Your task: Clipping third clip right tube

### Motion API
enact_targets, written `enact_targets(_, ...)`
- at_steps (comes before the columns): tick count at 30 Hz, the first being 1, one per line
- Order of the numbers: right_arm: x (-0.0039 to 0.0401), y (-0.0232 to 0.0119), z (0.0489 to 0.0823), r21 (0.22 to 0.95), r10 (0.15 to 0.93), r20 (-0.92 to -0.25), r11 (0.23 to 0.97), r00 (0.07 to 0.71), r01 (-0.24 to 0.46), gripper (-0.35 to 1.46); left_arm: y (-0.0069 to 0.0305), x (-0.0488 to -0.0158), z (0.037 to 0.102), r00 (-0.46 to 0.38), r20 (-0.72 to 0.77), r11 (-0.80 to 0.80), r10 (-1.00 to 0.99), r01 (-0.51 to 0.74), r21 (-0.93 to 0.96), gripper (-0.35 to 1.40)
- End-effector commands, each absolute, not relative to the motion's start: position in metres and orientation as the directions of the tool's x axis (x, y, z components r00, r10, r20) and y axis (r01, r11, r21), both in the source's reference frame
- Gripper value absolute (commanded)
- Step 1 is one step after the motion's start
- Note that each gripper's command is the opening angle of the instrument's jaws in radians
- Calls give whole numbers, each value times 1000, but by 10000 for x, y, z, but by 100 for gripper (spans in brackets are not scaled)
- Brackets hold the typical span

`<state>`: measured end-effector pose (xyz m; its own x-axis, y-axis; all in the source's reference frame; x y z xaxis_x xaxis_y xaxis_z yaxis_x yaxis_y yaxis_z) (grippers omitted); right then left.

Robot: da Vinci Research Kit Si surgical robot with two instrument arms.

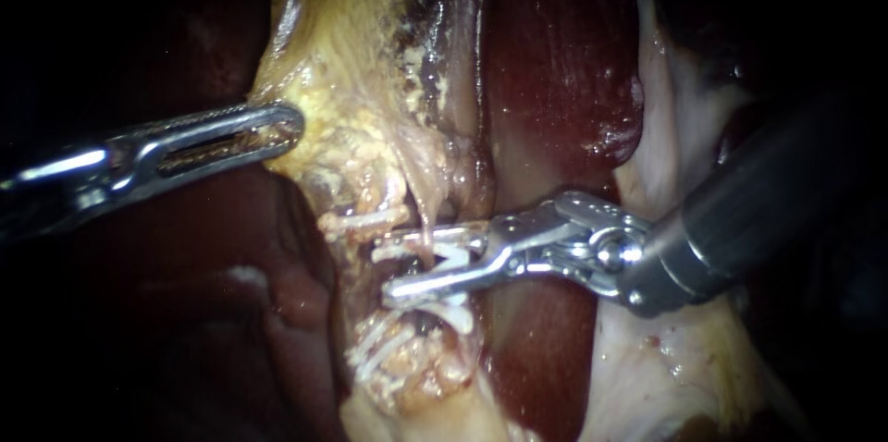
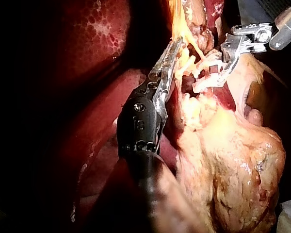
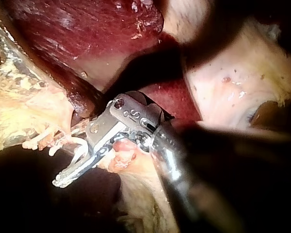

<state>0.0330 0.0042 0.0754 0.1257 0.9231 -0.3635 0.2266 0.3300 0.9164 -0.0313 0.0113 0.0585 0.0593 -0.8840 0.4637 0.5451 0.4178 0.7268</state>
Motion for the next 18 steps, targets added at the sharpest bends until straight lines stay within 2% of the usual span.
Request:
enact_targets(1,328,46,752,917,924,-362,330,124,224,48,113,-313,585,59,464,418,-884,545,727,-35)
enact_targets(9,310,73,735,926,936,-339,314,94,208,41,113,-314,585,59,464,418,-884,546,726,-35)
enact_targets(15,311,76,737,941,949,-299,276,98,198,35,113,-314,585,59,464,418,-884,546,726,-35)
enact_targets(17,310,77,738,949,957,-271,248,103,194,29,113,-314,585,59,464,418,-884,546,726,-35)
enact_targets(18,309,77,739,952,960,-259,236,105,193,20,113,-314,585,59,464,418,-884,546,726,-35)
